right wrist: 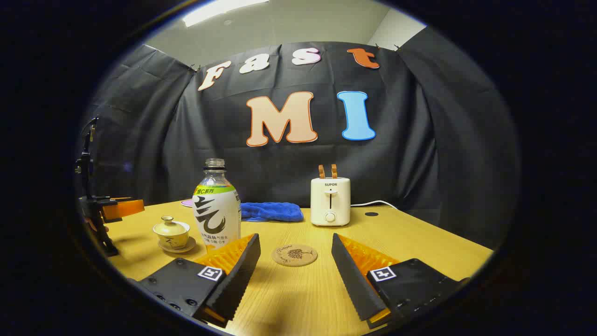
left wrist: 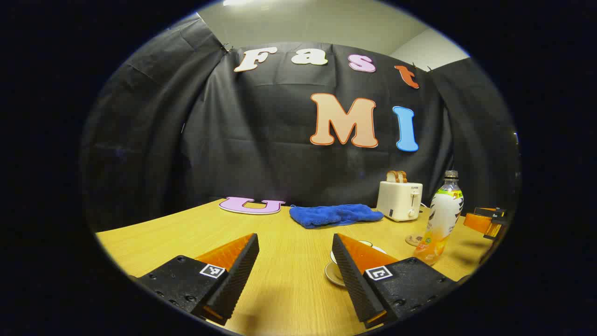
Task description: Open the teacup lid with one hand, grasp the water bottle and pour water into the teacup with the other hand; after pouring, place the water bottle on the coaster and then close the teacup lid.
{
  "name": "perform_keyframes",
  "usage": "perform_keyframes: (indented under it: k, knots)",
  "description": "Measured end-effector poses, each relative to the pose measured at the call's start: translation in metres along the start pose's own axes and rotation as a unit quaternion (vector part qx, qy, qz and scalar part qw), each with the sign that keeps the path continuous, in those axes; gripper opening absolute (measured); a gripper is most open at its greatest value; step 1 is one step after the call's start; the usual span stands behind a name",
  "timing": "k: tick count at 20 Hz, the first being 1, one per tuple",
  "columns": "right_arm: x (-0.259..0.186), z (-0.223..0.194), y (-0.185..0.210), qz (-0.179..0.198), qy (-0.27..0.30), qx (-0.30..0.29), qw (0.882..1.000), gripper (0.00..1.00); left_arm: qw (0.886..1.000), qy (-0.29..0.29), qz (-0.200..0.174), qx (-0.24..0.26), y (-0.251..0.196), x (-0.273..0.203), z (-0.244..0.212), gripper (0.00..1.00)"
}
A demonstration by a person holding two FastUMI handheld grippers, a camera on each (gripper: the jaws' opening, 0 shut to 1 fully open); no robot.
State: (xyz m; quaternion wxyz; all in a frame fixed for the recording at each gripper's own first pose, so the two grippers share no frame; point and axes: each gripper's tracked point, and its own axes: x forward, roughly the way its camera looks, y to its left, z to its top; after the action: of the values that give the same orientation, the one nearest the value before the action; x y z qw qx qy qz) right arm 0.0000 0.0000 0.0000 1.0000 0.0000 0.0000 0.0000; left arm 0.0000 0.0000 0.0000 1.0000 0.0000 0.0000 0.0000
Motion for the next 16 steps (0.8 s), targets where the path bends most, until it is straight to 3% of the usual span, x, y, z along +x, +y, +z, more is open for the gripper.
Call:
perform_keyframes:
  k: [3,4,5,9,10,11,14,15,16]
  knots:
    - [-0.001,0.000,-0.001,0.000,0.000,0.000,1.000,0.95,1.000,0.003,0.003,0.005,0.001,0.001,0.000,0.93]
    - [-0.001,0.000,-0.001,0.000,0.000,0.000,1.000,1.00,1.000,0.002,0.003,0.008,0.001,0.001,0.000,0.93]
    - [-0.001,0.000,-0.001,0.000,0.000,0.000,1.000,0.95,1.000,0.003,0.005,0.011,0.001,0.001,-0.001,0.93]
    - [-0.001,0.000,-0.001,0.000,0.000,0.000,1.000,0.95,0.999,0.004,0.010,0.035,-0.003,0.002,-0.003,0.93]
    - [0.000,0.000,-0.001,0.000,0.000,0.000,1.000,1.00,0.999,0.002,0.006,0.043,-0.004,0.002,-0.003,0.93]
    - [-0.001,0.000,-0.001,0.000,0.000,0.000,1.000,0.97,0.999,0.000,0.005,0.039,-0.005,0.002,-0.001,0.89]
    - [-0.001,0.000,-0.001,-0.001,0.000,0.000,1.000,1.00,0.999,0.001,0.004,0.040,-0.005,0.004,-0.002,0.95]
    - [-0.001,0.000,-0.002,-0.002,0.000,0.000,1.000,0.95,0.999,0.002,-0.002,0.040,-0.008,0.005,-0.003,0.93]
    - [-0.001,0.000,-0.002,-0.002,0.000,-0.001,1.000,0.98,0.999,0.001,-0.014,0.040,-0.014,0.006,-0.002,0.93]
